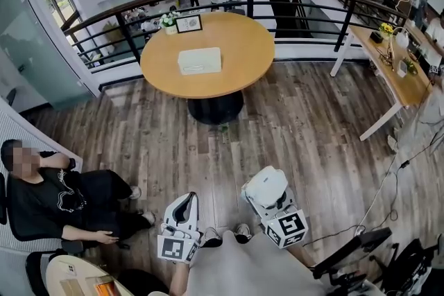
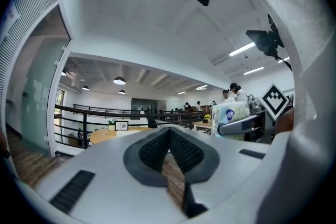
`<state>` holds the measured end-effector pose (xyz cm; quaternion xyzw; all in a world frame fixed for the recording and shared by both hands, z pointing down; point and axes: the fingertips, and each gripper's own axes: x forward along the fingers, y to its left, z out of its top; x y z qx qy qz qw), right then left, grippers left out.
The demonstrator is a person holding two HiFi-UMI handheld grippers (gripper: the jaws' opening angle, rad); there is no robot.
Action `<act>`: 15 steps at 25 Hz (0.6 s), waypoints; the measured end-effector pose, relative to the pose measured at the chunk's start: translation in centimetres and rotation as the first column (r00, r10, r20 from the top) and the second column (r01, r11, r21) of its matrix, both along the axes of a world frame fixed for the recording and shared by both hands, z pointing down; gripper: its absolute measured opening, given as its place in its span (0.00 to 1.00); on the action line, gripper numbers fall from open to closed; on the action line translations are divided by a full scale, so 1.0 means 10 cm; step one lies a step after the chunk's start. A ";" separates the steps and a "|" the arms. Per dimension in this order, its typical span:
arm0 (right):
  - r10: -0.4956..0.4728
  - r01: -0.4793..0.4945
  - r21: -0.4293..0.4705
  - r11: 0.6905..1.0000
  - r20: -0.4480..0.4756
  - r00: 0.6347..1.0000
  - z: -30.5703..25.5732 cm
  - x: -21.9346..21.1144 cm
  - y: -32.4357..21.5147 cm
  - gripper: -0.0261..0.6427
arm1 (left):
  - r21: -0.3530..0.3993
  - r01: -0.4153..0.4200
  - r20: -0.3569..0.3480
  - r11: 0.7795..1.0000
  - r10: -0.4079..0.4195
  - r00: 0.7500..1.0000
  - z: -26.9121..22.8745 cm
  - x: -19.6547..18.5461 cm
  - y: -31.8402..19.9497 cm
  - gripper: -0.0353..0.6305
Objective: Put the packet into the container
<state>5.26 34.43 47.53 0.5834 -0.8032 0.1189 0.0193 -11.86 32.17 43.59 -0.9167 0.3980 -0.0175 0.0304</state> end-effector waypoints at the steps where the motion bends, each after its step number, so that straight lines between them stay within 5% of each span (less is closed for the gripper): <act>1: -0.002 0.002 -0.003 1.000 0.001 1.000 0.01 0.03 0.01 0.49 | -0.001 0.003 0.000 1.000 -0.003 1.000 -0.01 0.03 0.01 0.06; 15: -0.035 0.036 -0.017 0.999 0.012 0.999 0.08 0.19 -0.05 0.49 | -0.016 0.018 0.014 1.000 -0.017 1.000 0.06 0.24 -0.03 0.06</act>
